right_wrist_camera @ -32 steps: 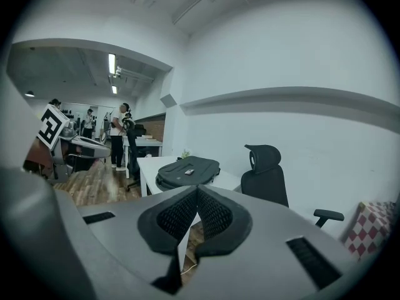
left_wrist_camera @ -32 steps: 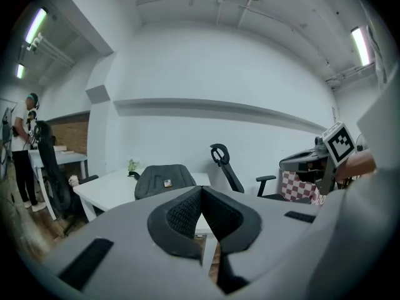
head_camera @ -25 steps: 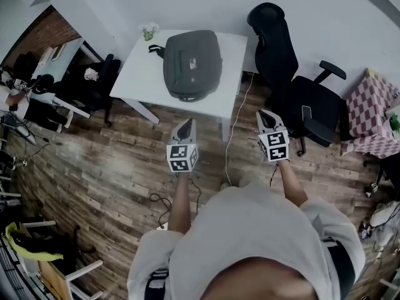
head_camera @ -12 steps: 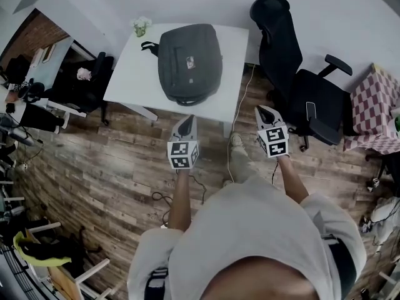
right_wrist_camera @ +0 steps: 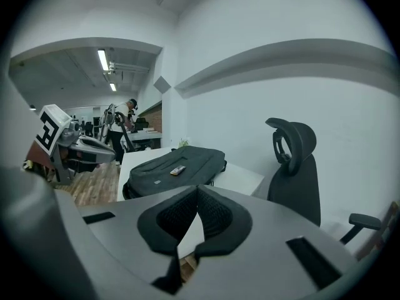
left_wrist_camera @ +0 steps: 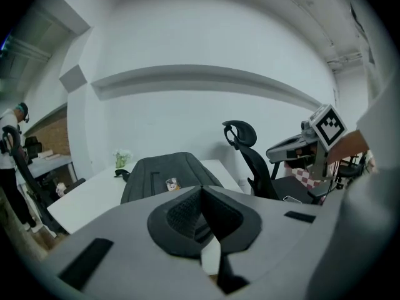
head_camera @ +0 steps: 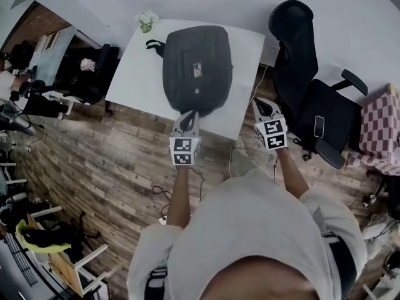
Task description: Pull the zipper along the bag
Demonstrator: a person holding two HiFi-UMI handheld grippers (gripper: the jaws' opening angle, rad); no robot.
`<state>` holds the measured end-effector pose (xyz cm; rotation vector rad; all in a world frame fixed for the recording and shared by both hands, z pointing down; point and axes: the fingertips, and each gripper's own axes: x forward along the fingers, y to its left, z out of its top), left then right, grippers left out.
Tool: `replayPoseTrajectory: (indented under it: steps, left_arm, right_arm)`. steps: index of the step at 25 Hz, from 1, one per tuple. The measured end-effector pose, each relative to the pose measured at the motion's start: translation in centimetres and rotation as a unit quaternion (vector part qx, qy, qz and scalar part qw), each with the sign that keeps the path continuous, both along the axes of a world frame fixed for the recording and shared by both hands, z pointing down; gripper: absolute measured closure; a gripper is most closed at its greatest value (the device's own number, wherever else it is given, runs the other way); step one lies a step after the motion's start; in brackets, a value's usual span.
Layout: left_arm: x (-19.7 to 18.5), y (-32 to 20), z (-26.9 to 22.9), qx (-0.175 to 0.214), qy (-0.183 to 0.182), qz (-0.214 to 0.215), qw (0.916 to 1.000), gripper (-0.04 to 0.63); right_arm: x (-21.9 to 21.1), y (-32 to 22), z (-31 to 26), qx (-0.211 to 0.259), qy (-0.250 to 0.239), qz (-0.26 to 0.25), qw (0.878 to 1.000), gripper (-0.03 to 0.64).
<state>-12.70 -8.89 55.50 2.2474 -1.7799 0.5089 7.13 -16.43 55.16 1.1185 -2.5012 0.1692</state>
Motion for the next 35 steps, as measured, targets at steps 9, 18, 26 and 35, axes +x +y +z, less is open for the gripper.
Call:
replayPoseTrajectory:
  steps: [9,18,26,35]
  left_arm:
    - [-0.3,-5.3,2.3,-0.042,-0.063,0.010,0.9971,0.569]
    - [0.9,-6.0,6.1,-0.094,-0.195,0.125,0.9683,0.569]
    - [1.6,-5.0,9.4,-0.119,-0.232,0.270,0.9267,0.565]
    - [1.5,-5.1,12.7,-0.139,-0.256,0.361,0.8860,0.380]
  right_arm:
    - [-2.3,-7.3,2.4,-0.034,0.002,-0.044,0.998,0.604]
    - [-4.3,-10.4,5.4,-0.069,0.009,-0.061,0.996,0.603]
    - [-5.8,-11.3,7.8,-0.085,0.042,-0.054,0.994,0.603]
    - [-6.7,-12.1,11.0,-0.113,0.081,-0.035,0.990,0.542]
